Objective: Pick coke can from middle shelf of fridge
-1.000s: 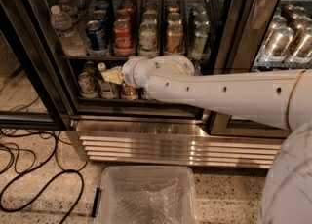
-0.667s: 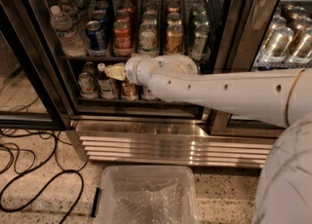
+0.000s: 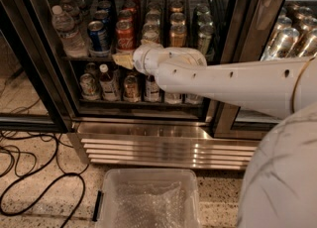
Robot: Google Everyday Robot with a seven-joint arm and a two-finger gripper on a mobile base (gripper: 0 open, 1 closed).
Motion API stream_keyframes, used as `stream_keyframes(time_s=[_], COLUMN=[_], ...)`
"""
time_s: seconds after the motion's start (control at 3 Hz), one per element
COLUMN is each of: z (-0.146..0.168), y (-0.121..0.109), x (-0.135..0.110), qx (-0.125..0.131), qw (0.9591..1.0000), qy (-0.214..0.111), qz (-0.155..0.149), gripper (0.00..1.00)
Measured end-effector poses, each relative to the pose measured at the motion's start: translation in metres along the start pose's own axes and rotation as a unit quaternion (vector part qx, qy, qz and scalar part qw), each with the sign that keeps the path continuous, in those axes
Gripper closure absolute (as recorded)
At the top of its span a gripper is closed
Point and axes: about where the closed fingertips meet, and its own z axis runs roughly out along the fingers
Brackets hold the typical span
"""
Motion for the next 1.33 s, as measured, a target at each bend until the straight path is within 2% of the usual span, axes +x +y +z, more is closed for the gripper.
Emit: stream_keyframes(time_s=[0.33, 0.67, 1.0, 1.33], z=[0.007, 0.025, 0.033, 0.034], y=[0.003, 0.030, 0.029, 0.016], x=[-0.009, -0.004, -0.003, -0.002], qx=[0.007, -0.010, -0.008, 0.006], qw=[0.9998, 0.9998, 0.9998, 0.9997], qy=[-0.008, 0.001, 0.005, 0.007], qz=[-0.016, -0.014, -0.017, -0.021], gripper=[0.28, 0.28, 0.27, 0.27])
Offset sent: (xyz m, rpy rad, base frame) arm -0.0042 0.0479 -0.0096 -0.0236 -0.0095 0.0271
